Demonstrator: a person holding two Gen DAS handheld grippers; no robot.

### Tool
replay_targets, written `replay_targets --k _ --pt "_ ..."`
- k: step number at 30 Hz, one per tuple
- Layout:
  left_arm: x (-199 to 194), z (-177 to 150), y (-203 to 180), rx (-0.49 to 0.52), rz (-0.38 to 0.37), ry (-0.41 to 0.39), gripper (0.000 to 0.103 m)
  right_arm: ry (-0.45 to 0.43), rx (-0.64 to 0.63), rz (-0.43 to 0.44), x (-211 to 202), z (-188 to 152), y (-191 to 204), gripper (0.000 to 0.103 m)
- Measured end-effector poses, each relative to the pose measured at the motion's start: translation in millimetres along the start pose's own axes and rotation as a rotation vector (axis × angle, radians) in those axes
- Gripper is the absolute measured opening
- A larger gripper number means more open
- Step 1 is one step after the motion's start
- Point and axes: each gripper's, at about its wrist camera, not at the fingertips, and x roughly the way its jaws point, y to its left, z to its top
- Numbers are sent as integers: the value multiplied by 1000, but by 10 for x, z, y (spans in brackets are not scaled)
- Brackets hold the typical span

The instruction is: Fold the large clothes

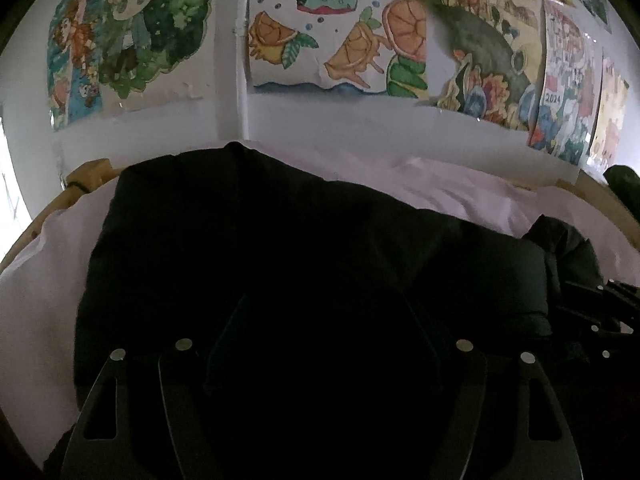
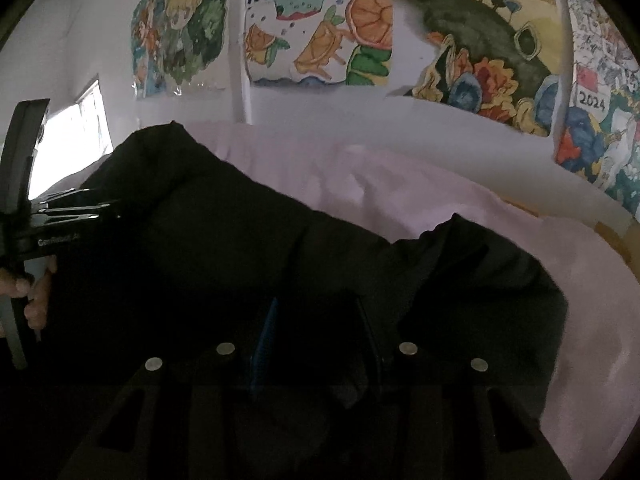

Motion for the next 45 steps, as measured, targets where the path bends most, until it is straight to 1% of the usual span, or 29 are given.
replay_targets --k 7,12,13,15,16,17,19,22,25,27,29,30,32,33,34,35,36,37,38,39,41,43,45 --pt "141 -54 13 9 2 -21 74 -2 19 25 190 -56 -59 38" --pt "163 -81 5 15 8 -26 75 -8 16 19 188 -77 -47 39" --pt "135 -79 8 13 2 -32 75 -16 20 21 146 -78 -48 41" --pt "70 -66 22 4 -12 -37 75 -16 47 21 47 -78 -66 60" --pt "9 -58 34 -7 -11 -31 77 -9 78 6 -17 -93 -81 80" --pt "-41 -50 37 -15 -3 -18 79 -4 108 9 -64 -116 -104 85" --pt "-170 -65 14 -17 11 9 80 6 183 51 -204 -189 -149 85" --pt "-466 -150 -67 9 13 28 82 27 230 42 -444 -314 -143 85" --pt "-726 -275 -139 26 -22 47 82 43 213 10 -731 -408 -55 85" --pt "-933 -350 -182 43 -49 75 82 62 195 -12 -915 -444 31 85" --pt "-1188 -398 -219 68 -83 110 82 93 177 -60 -1145 -480 147 89" --pt "-1391 -424 -236 85 -101 127 82 103 176 -85 -1303 -504 215 89" --pt "-1722 -456 -274 112 -106 154 82 110 192 -108 -1651 -573 331 95" --pt "-1873 -467 -287 119 -105 160 82 106 200 -110 -1815 -602 384 96" --pt "-2088 -484 -294 114 -109 159 82 100 208 -111 -2008 -633 446 100" --pt "-2289 -499 -282 102 -116 158 85 97 209 -110 -2131 -650 488 103" --pt "-2463 -515 -267 88 -125 166 89 94 202 -107 -2324 -675 566 103" --pt "-2588 -530 -257 76 -136 177 97 94 190 -105 -2449 -677 628 103" --pt "-2752 -552 -241 60 -158 195 101 100 165 -101 -2602 -685 714 103" --pt "-2907 -569 -228 48 -181 212 101 105 138 -96 -2748 -697 803 103" --pt "-3147 -579 -202 31 -202 225 101 108 105 -87 -2995 -736 959 103" --pt "-3440 -610 -181 29 -192 206 101 106 79 -54 -3255 -790 1126 103" --pt "-3686 -651 -183 51 -169 174 101 121 43 -29 -3423 -843 1286 103"
